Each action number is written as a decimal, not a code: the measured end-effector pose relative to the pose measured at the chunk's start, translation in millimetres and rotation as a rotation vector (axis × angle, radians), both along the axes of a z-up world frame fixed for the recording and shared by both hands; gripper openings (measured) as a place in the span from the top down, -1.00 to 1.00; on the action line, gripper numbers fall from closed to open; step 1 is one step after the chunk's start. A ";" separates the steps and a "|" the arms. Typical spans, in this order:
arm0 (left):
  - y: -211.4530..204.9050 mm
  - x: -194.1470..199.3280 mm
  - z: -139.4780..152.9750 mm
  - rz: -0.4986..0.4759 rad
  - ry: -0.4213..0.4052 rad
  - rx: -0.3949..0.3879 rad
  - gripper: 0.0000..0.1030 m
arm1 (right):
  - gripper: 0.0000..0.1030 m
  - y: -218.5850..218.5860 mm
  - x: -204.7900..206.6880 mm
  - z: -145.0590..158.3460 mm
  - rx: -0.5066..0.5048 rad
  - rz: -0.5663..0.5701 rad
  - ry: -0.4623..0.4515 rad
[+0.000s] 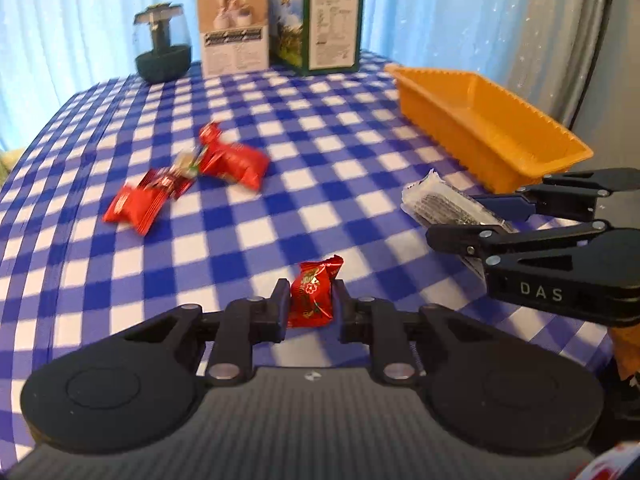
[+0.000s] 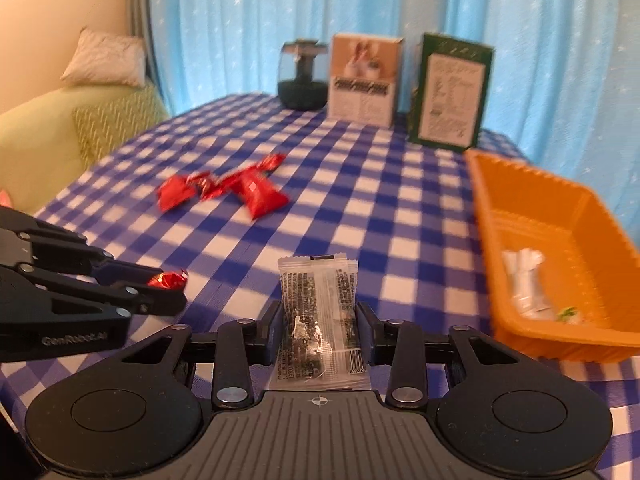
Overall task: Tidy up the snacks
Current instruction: 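Carry the red candy and the clear packet with both tools over the orange tray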
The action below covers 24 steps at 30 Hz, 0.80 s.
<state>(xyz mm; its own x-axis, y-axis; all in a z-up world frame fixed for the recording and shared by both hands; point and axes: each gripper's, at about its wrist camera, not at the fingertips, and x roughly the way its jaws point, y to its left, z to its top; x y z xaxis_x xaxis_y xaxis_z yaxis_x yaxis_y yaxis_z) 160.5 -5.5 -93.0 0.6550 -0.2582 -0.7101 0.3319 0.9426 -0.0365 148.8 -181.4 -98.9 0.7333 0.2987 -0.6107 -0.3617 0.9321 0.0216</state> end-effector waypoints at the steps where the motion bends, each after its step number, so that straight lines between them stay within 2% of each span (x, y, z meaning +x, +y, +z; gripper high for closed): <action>1: -5.5 0.8 3.7 -0.004 -0.005 -0.007 0.63 | 0.25 -4.7 -1.4 4.2 0.004 -0.011 -0.008; 13: -93.2 21.2 48.8 -0.067 -0.079 -0.099 0.63 | 0.25 -91.6 -0.2 51.7 0.020 -0.187 -0.098; 24: -157.7 46.8 65.2 -0.129 -0.095 -0.120 0.63 | 0.25 -158.6 28.1 58.1 0.037 -0.303 -0.110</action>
<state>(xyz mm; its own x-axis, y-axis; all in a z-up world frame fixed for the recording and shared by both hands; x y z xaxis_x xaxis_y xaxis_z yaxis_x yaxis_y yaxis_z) 207.3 -163.2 -27.8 0.6738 -0.4234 -0.6056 0.4569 0.8828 -0.1089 177.0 -340.0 -40.7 0.8533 0.0774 -0.5156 -0.0703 0.9970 0.0333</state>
